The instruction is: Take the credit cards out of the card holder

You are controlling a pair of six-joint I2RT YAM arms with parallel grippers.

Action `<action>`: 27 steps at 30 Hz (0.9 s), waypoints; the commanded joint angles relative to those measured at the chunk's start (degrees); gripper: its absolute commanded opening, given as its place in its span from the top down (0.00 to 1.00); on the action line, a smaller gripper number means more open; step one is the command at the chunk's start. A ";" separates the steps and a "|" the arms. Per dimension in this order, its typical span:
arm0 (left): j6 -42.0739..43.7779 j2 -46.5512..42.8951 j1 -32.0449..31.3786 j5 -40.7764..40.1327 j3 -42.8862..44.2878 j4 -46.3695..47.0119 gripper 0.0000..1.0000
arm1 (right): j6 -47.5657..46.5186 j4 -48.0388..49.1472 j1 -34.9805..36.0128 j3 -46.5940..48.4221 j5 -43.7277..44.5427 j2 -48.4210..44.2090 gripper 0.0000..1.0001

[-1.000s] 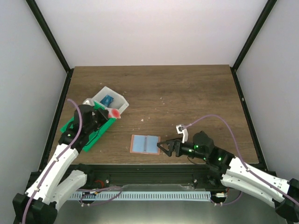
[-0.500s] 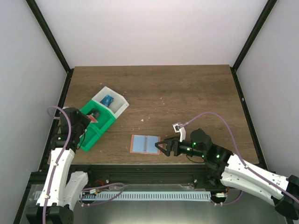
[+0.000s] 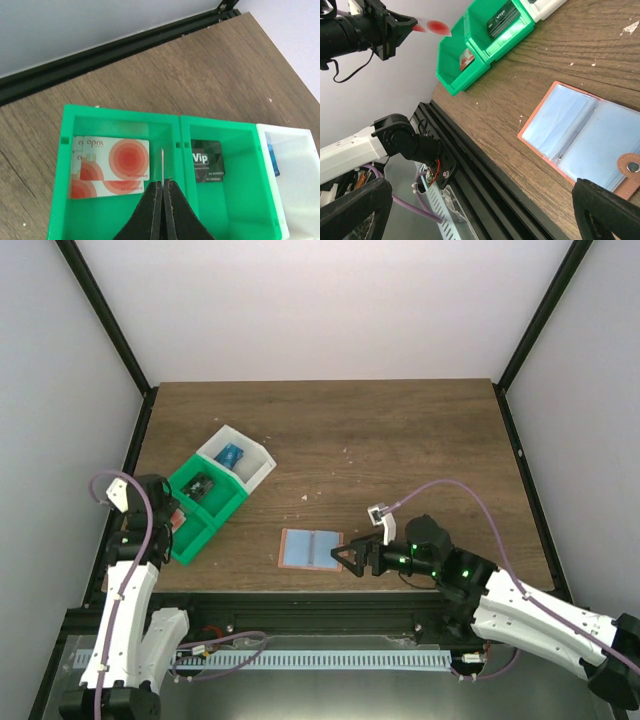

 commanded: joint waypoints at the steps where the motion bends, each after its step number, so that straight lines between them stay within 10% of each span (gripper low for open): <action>1: 5.84 0.14 0.58 -3.03 -0.01 4.69 1.00 | -1.18 -1.13 -0.41 3.07 -0.86 0.15 0.00; 27: 6.59 8.08 8.21 8.18 -6.20 14.30 1.00 | -2.71 -3.88 -0.44 4.31 0.34 -0.86 0.00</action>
